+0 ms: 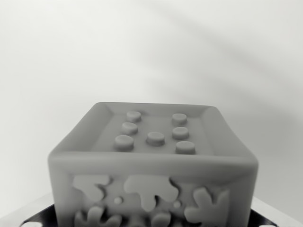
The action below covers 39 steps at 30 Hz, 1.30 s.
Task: Destack cube
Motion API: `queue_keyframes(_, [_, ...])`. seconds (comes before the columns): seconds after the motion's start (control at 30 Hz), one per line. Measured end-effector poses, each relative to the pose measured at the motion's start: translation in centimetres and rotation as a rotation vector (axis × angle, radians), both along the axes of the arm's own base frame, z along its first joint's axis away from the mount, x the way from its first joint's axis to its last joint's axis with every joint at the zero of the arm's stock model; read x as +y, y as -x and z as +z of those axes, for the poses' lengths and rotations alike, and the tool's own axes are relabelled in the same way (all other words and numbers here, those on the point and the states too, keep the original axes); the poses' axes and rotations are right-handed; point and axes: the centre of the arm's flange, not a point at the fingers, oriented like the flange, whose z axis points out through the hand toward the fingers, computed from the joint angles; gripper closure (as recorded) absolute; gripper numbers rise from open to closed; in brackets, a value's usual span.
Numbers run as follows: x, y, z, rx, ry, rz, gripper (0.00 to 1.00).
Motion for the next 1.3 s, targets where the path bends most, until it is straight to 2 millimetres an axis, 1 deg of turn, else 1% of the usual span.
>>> queue_keyframes(0.23, [-0.6, 0.5, -0.6, -0.005, 0.002, 0.023, 1.0])
queue_keyframes(0.47, [-0.6, 0.6, -3.4, 0.004, 0.003, 0.025, 1.0])
queue_keyframes(1.03, [-0.5, 0.7, -7.8, 0.003, 0.003, 0.028, 1.0])
queue_keyframes(1.3, [-0.5, 0.7, -9.4, 0.002, 0.003, 0.028, 1.0])
